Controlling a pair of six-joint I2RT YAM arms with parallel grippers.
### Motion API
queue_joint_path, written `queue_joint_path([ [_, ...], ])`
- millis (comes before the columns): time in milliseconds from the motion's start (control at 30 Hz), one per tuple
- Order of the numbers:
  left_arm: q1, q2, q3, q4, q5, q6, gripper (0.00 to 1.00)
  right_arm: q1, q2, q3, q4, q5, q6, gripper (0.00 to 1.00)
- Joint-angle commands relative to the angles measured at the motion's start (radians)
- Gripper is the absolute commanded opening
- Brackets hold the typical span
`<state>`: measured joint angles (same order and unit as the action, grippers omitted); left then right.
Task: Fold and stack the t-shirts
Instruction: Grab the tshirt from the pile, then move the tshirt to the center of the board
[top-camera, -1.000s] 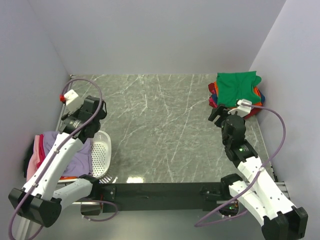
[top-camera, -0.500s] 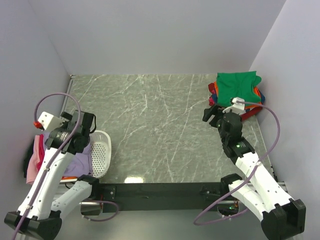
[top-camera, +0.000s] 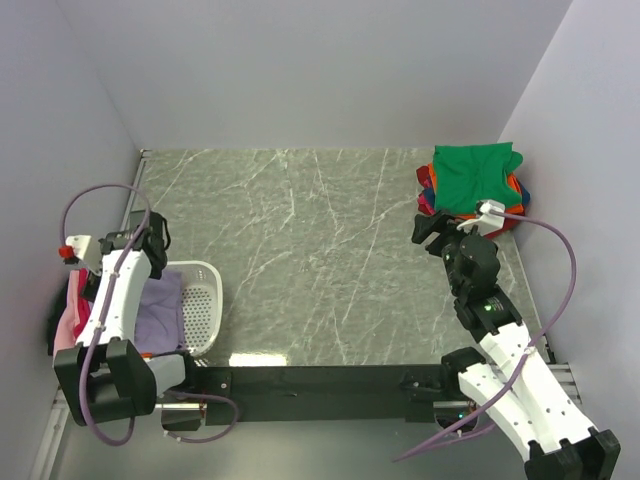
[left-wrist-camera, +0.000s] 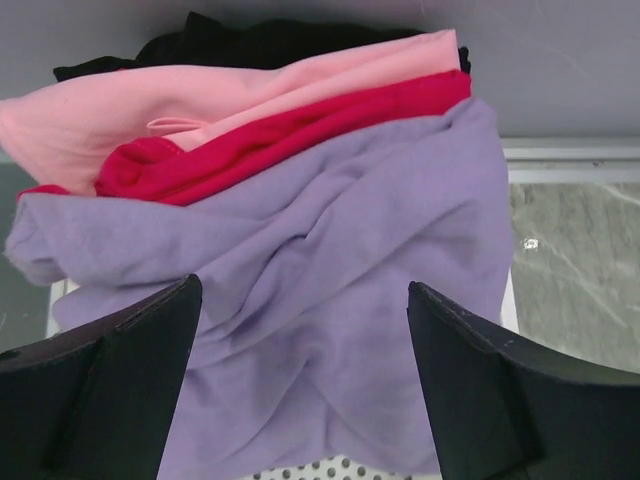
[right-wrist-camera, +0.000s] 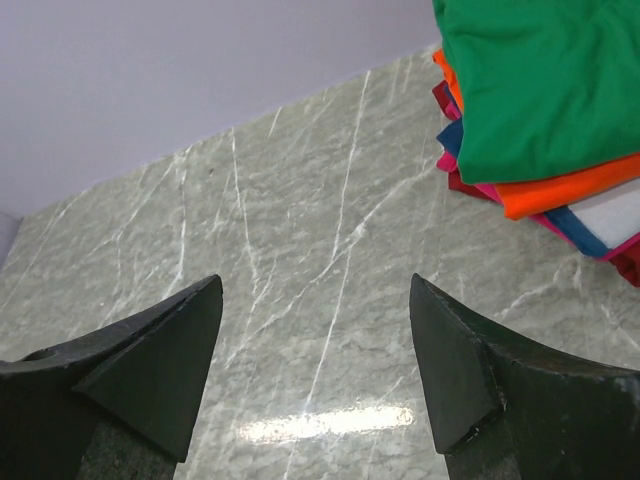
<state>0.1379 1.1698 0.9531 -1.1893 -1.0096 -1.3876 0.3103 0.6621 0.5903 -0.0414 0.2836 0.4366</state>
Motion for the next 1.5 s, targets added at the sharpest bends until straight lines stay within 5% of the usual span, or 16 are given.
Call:
queue_joint_path([
  [0, 0.060, -0.015, -0.025, 0.147, 0.012, 0.110, 0.90, 0.013, -0.010, 0.040, 0.008, 0.029, -0.006, 0.82],
  [133, 0.146, -0.010, -0.088, 0.246, 0.068, 0.199, 0.88, 0.013, -0.010, 0.040, 0.005, 0.026, -0.006, 0.82],
  [233, 0.192, -0.034, -0.126, 0.319, 0.112, 0.268, 0.77, 0.013, -0.010, 0.043, -0.003, 0.034, -0.007, 0.82],
  [333, 0.206, -0.079, -0.135, 0.335, 0.124, 0.289, 0.48, 0.013, -0.012, 0.042, -0.003, 0.032, -0.003, 0.82],
  [367, 0.204, -0.093, -0.139, 0.341, 0.126, 0.309, 0.28, 0.013, -0.009, 0.039, 0.000, 0.031, 0.001, 0.82],
  [467, 0.204, -0.143, -0.117, 0.347, 0.129, 0.343, 0.01, 0.013, 0.002, 0.032, 0.015, 0.011, 0.013, 0.82],
  [700, 0.152, -0.303, 0.025, 0.371, 0.184, 0.439, 0.01, 0.013, 0.047, 0.045, 0.023, -0.017, 0.025, 0.81],
  [867, -0.062, -0.369, 0.191, 0.481, 0.213, 0.573, 0.01, 0.015, 0.065, 0.065, 0.028, -0.023, 0.027, 0.81],
  [1233, -0.306, -0.047, 0.631, 0.806, 0.919, 0.815, 0.01, 0.013, 0.085, 0.106, 0.006, -0.029, 0.027, 0.80],
  [1333, -0.475, 0.074, 0.778, 0.818, 0.988, 0.864, 0.00, 0.013, 0.079, 0.115, -0.014, -0.003, 0.024, 0.80],
  [1467, -0.596, 0.134, 0.768, 0.862, 0.976, 0.851, 0.01, 0.015, 0.068, 0.123, -0.043, 0.026, 0.017, 0.81],
])
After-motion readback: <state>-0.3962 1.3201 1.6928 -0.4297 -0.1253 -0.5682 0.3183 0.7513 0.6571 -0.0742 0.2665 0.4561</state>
